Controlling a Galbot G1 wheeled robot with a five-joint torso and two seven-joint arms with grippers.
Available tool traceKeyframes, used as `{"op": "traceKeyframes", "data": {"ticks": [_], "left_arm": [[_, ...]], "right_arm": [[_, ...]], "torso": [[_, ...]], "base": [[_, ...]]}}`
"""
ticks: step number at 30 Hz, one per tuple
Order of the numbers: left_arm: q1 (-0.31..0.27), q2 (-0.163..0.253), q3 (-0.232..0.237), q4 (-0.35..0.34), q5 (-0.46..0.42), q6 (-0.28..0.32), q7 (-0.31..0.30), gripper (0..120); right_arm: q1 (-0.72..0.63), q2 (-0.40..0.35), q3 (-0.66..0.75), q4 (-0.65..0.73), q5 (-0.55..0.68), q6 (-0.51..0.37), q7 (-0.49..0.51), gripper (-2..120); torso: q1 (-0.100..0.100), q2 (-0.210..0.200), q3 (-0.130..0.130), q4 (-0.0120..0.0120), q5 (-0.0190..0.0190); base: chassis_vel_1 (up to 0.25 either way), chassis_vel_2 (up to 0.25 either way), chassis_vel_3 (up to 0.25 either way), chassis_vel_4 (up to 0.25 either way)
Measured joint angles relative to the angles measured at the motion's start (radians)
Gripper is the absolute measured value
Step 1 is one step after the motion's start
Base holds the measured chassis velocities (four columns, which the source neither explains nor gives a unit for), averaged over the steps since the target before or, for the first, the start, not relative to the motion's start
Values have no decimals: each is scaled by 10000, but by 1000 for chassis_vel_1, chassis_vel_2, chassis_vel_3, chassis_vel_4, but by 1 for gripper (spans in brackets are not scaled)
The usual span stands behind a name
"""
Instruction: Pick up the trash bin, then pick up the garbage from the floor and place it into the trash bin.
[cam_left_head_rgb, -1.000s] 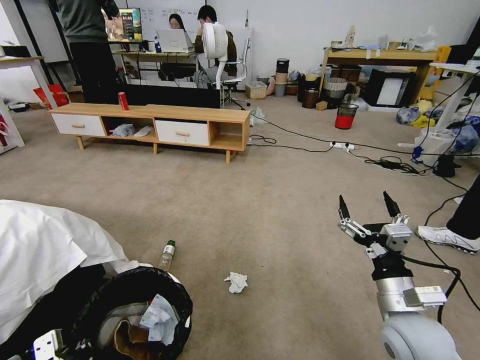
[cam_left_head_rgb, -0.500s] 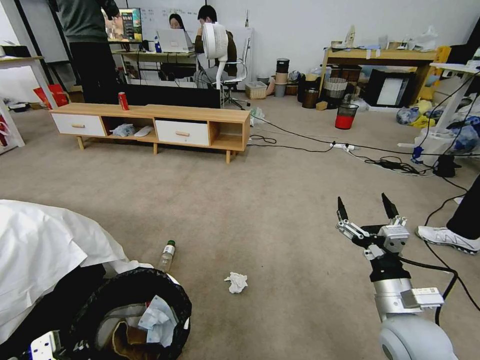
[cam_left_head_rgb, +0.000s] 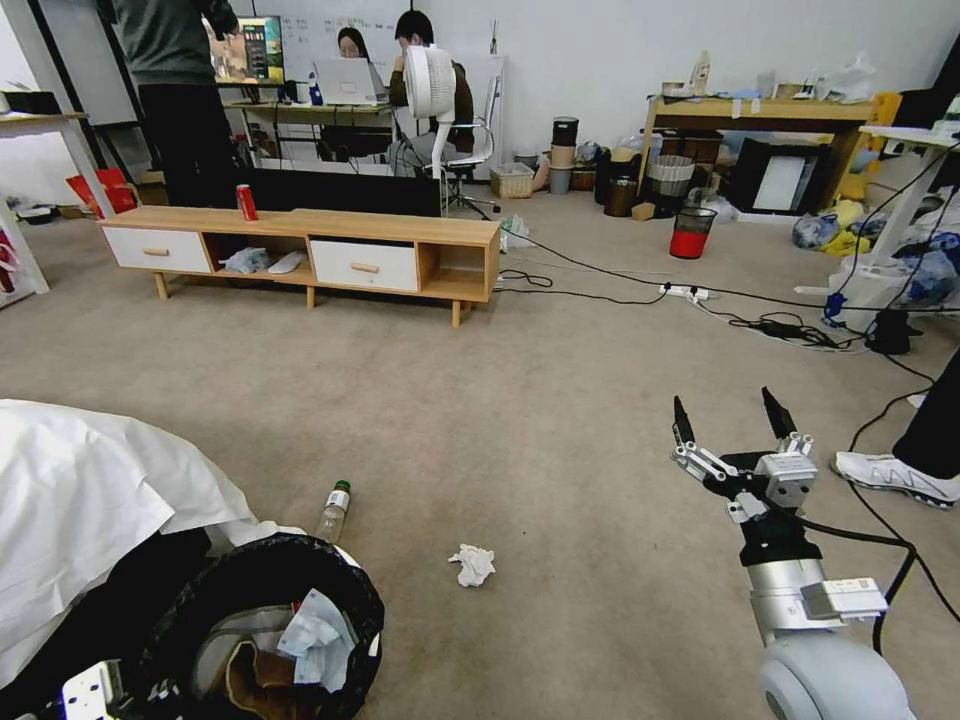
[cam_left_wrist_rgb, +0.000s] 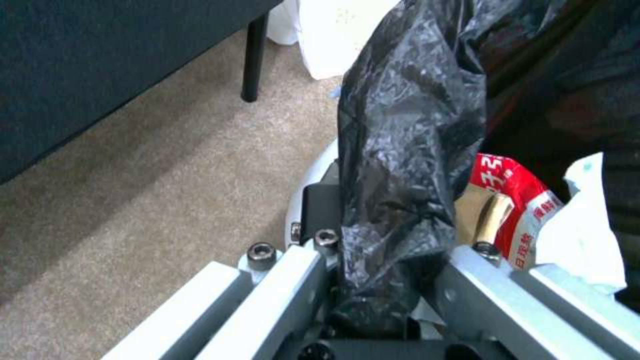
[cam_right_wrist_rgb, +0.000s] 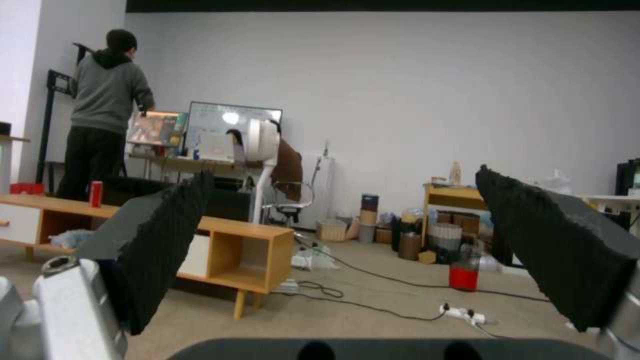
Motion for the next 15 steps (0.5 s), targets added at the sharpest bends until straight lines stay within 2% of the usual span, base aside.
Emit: {"op": "traceKeyframes", "data": {"ticks": [11,15], "left_arm": [[-99,-2,-4,87,-12,-10,4,0],[-113,8,-23,111,-28,-9,4,0]], "right_arm": [[106,-24,-81,-148,-18,59,-6,100],[154,-21,-129,-205,-17,73,-23,100]], "torso": [[1,1,2,0,0],[0,1,1,-1,1]], "base": [[-53,43,50,-49],[0,0,0,0]]}}
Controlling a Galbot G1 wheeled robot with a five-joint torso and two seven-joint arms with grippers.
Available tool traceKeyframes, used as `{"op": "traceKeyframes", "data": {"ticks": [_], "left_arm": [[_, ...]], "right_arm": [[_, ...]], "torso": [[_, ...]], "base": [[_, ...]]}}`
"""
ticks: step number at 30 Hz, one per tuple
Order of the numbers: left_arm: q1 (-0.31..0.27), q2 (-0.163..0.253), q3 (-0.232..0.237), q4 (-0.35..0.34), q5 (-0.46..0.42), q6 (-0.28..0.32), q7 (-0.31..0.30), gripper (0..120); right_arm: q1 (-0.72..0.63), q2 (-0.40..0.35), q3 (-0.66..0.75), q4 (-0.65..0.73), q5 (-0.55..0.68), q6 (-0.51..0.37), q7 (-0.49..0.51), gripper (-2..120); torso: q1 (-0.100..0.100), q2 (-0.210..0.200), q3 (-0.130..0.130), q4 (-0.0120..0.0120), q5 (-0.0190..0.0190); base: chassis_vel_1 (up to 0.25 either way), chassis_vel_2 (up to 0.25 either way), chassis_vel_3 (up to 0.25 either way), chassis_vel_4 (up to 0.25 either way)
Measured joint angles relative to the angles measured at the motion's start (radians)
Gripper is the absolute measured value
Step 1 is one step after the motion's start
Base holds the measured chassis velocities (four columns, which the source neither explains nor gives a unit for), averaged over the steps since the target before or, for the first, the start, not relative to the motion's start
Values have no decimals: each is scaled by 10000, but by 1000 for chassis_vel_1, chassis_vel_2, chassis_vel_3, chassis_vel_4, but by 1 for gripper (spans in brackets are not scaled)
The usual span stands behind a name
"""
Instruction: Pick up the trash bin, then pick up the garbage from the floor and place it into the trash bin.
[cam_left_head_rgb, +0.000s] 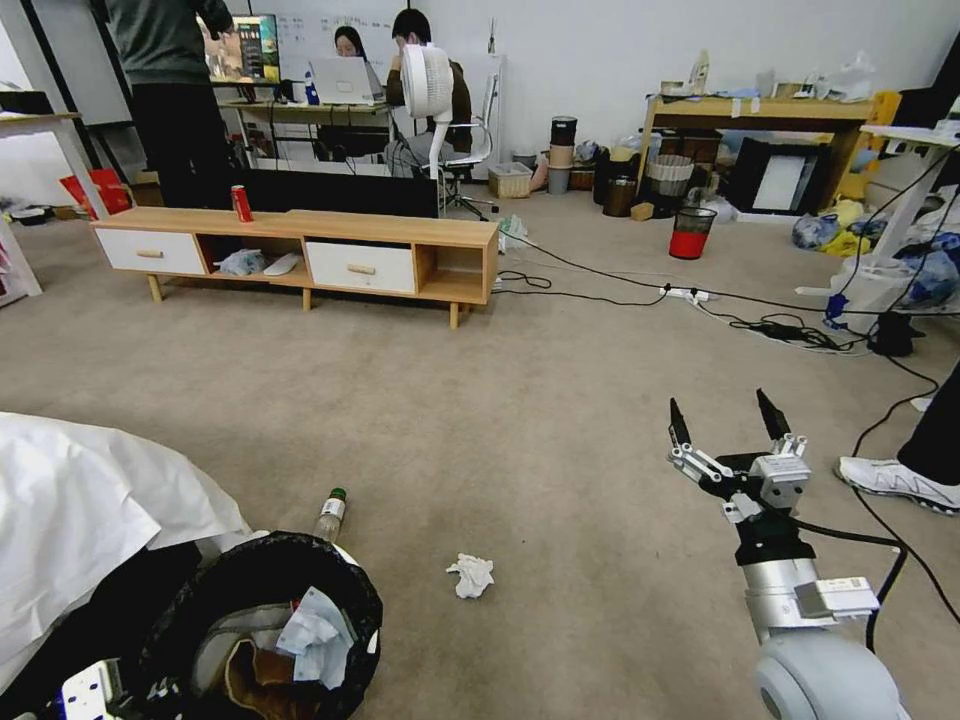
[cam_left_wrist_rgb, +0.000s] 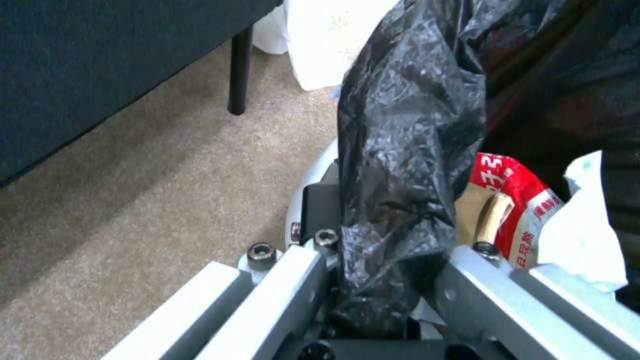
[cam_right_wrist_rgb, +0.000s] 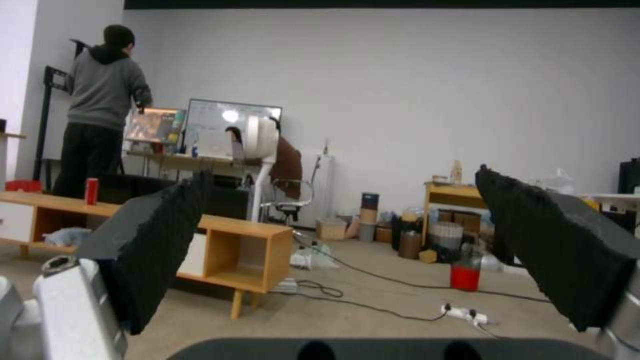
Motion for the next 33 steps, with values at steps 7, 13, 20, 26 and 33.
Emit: {"op": "traceKeyframes", "data": {"ticks": [7,13,20,26,33], "left_arm": [[-14,18,-28,29,-10,0,-1,0],[-15,27,-30,34,-21,0,-3,0],[4,29,-31,33,-28,1,-4,0],[45,19,-48,-23,-42,10,-5,0],[72,25,-39,-26,-35,10,-5,0]], "right_arm": [[56,49,-45,-102,34,83,-143,100],[61,46,-82,-118,-2,90,-127,100],[65,-62,-222,-161,-76,85,-139,100],[278,-289,-510,-263,2,-30,-55,100],[256,-349,-535,-254,24,-47,-143,100]], "torso": [[0,0,-1,1,1],[0,0,-1,1,-1],[0,-3,0,1,0],[0,-2,0,2,-1],[0,-3,-1,1,0]], "base": [[0,0,0,0],[-16,14,14,-17],[-33,23,23,-29],[0,0,0,0],[0,0,0,0]]}}
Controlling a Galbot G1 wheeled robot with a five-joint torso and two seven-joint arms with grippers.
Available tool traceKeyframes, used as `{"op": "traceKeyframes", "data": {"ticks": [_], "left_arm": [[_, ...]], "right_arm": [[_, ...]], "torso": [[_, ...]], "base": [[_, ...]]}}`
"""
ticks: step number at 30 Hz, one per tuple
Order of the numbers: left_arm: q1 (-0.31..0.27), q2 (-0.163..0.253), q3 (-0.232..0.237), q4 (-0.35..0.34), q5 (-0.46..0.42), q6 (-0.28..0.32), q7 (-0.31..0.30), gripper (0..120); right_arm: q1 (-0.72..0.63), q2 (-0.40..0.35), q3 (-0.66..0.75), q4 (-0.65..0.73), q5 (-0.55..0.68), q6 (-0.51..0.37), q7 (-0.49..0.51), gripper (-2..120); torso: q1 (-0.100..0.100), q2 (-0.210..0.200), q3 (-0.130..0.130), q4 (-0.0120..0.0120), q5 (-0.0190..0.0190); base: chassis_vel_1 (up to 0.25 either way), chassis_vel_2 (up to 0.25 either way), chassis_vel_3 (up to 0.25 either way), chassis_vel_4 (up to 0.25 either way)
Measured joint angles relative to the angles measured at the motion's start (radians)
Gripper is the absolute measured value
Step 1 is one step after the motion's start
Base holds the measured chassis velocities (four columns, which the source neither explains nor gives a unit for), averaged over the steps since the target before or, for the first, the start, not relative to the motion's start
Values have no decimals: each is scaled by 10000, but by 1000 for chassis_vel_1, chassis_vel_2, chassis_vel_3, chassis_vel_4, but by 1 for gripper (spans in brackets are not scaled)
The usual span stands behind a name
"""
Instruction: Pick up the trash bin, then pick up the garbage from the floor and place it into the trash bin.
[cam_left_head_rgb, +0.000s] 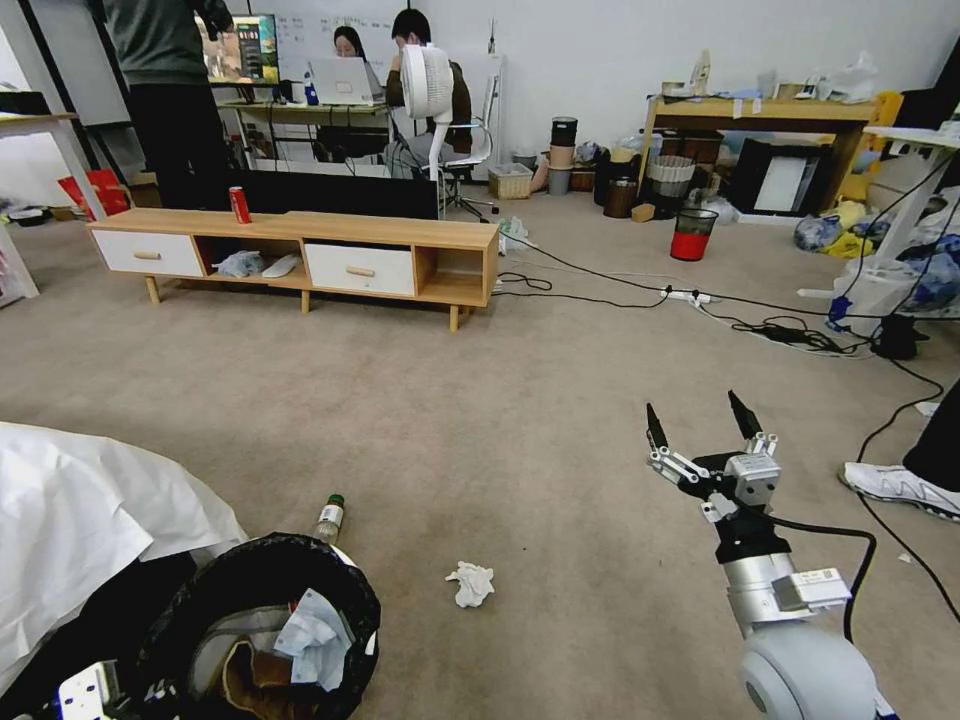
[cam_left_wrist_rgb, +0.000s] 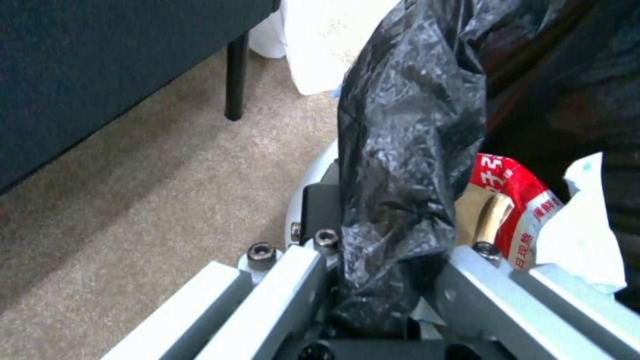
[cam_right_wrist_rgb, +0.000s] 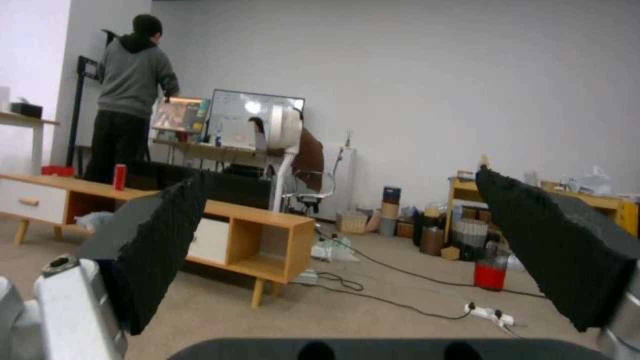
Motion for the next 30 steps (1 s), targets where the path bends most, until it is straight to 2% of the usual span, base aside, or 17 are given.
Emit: {"op": "traceKeyframes", "data": {"ticks": [4,5,6,9,10,11,12,14,15,17,22,24,30], "left_arm": [[17,28,9,-2,1,0,0,0],[27,47,12,-4,0,0,0,0],[27,47,12,-4,0,0,0,0],[34,76,2,-19,-28,1,1,0],[34,76,2,-19,-28,1,1,0],[40,76,-2,-37,-48,0,1,0],[40,76,-2,-37,-48,0,1,0],[-2,109,26,-37,-62,9,-2,0],[-2,109,26,-37,-62,9,-2,0],[-139,258,112,28,-142,34,-2,0],[-182,348,130,115,-173,52,-3,0],[-296,482,147,216,-229,69,-3,0],[-279,502,139,281,-238,79,-1,0]], "right_arm": [[114,-283,-281,71,467,-549,389,100],[258,-479,-575,147,1049,-1136,822,100],[258,-479,-575,147,1049,-1136,822,100],[983,-1123,-1630,363,3039,-3383,2086,100],[983,-1123,-1630,363,3039,-3383,2086,100],[1501,-1309,-2222,346,4127,-4266,2673,100],[1501,-1309,-2222,346,4127,-4266,2673,100],[2256,-1460,-2918,240,5946,-5515,3452,100],[2256,-1460,-2918,240,5946,-5515,3452,100],[2661,-1464,-3250,179,7355,-6596,4303,100],[2876,-1421,-3462,-2,8345,-7415,4935,100],[2976,-1323,-3632,-222,9478,-8134,5630,100],[3313,-1039,-4181,-827,10235,-8692,6054,100]], "torso": [[0,0,0,-1,-1],[0,0,0,-1,-1],[0,0,0,-1,-1],[0,0,0,-1,-2],[0,0,0,-1,-2],[0,0,0,1,0],[0,0,0,1,0],[0,0,1,7,-2],[0,0,1,7,-2],[0,0,1,-2,-1],[0,0,1,1,0],[0,0,1,-2,-2],[0,0,0,2,-1]], "base": [[0,0,0,0],[0,0,0,0],[0,0,0,0],[0,0,0,0],[0,0,0,0],[0,0,0,0],[0,0,0,0],[0,0,0,0],[0,0,0,0],[0,0,0,0],[0,0,0,0],[0,0,0,0],[0,0,0,0]]}}
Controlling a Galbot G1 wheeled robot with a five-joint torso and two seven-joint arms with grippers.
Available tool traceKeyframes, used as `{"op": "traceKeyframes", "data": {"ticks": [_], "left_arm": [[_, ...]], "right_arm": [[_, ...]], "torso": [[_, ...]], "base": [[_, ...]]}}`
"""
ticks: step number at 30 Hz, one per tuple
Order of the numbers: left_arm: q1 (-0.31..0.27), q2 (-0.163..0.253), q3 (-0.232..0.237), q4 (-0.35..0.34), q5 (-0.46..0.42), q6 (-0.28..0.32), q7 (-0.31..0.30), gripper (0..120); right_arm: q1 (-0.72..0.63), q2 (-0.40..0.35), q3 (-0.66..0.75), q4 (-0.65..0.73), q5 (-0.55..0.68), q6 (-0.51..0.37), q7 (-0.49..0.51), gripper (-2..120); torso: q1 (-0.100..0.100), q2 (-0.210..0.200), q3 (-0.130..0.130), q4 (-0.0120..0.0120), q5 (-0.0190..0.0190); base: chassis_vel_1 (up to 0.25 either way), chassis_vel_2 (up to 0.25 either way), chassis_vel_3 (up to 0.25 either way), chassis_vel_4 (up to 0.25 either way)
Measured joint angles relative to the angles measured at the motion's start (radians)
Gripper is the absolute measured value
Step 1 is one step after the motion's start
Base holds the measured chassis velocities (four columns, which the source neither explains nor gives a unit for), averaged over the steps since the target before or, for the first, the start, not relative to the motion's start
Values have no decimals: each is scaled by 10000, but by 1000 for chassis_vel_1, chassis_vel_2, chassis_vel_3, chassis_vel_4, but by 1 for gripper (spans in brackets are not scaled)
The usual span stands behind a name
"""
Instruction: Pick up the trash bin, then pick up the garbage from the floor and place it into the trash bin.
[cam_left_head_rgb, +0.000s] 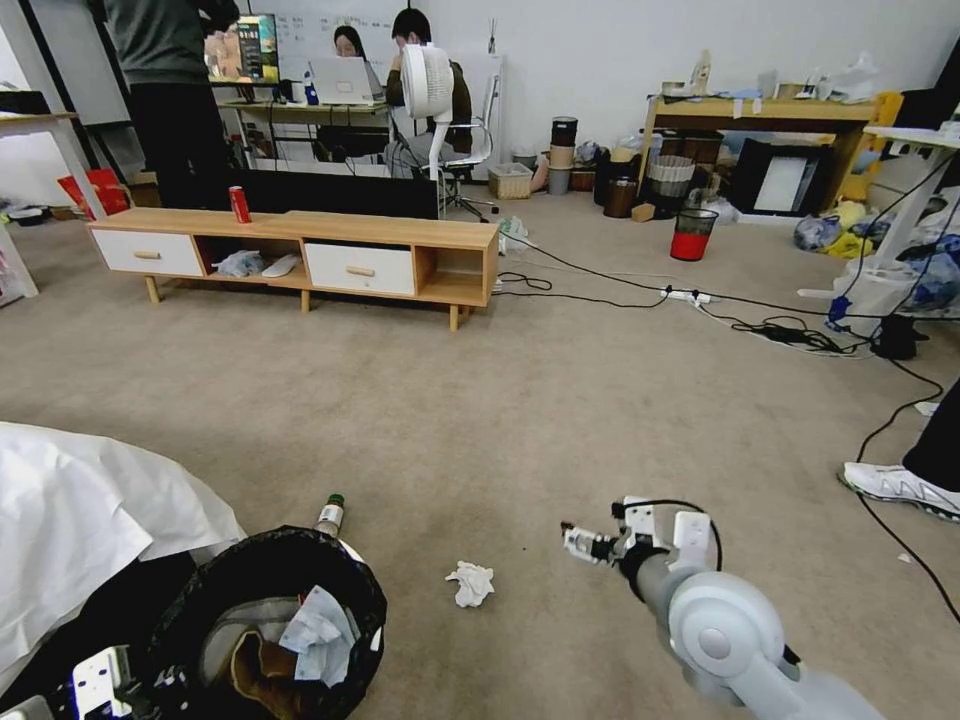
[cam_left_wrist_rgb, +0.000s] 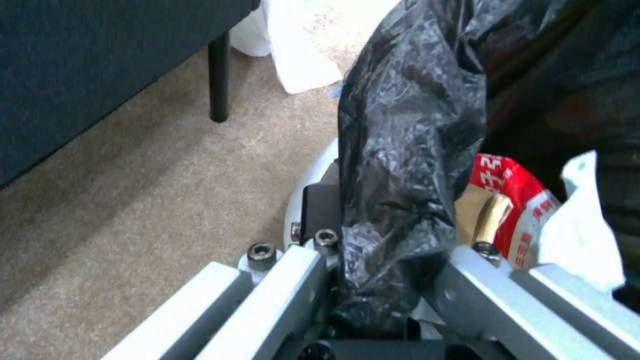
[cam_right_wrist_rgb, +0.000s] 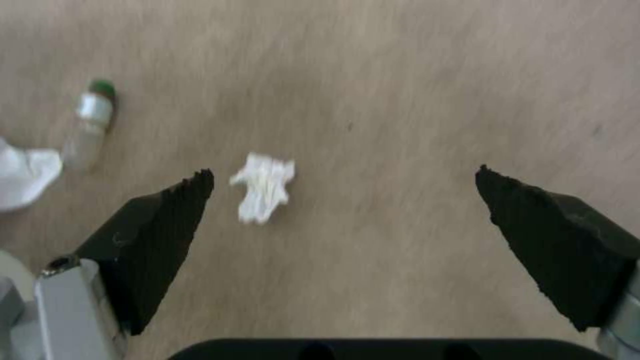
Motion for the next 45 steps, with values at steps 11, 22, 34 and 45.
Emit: {"op": "traceKeyframes", "data": {"ticks": [11,22,34,45], "left_arm": [[45,-107,-44,67,32,0,9,0],[55,-261,-46,109,94,-24,47,0],[181,-330,-126,21,109,-52,70,0],[161,-306,-102,38,106,-57,79,0]], "right_arm": [[1063,1048,-1481,-2114,-76,-93,-173,100],[2025,2249,-2063,-3747,-253,-29,-634,100],[2926,3142,-2472,-5662,-846,132,-1285,100],[3537,3817,-2702,-7712,-1669,491,-2067,100]], "torso": [[0,0,0,-1,-1],[0,1,0,-2,-1],[0,1,0,0,0],[0,1,0,-3,0]], "base": [[0,0,0,0],[0,0,0,0],[0,0,0,0],[0,0,0,0]]}}
